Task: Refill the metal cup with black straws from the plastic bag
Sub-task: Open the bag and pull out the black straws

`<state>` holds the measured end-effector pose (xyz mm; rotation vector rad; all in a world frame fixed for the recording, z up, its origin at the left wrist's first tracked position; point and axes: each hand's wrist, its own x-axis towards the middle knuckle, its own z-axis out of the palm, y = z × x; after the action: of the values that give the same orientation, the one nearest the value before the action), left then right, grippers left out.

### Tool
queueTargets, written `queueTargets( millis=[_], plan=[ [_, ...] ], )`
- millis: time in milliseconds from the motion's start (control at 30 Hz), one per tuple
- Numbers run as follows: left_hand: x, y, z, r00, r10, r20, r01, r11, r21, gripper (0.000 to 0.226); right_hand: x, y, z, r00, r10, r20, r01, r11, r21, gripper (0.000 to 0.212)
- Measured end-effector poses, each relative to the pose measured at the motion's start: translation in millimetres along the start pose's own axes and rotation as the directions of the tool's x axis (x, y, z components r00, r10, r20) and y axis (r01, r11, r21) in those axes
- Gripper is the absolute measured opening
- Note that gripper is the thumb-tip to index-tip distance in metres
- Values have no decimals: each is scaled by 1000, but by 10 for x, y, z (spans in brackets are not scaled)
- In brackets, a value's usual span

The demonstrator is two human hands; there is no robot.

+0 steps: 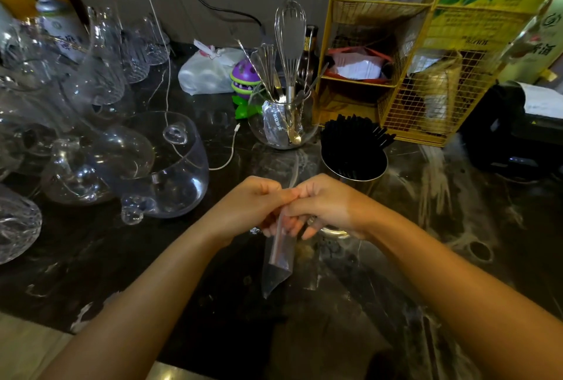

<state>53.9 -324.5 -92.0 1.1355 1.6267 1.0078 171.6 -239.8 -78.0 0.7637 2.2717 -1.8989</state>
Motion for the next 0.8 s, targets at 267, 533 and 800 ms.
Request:
queueTargets(
  millis=[267,533,800],
  plan=[
    [-15,26,-11,995,25,95,-20,998,-59,39,77,37,-8,991,-71,-117,77,996,47,20],
    [-2,14,-1,995,33,95,-28,998,-52,41,95,72,17,986,-104,-126,115,990,80,20],
    [-25,-8,8,997,72,0,-72,995,-74,38,52,101,-2,992,-85,-98,107,961,255,21]
  ],
)
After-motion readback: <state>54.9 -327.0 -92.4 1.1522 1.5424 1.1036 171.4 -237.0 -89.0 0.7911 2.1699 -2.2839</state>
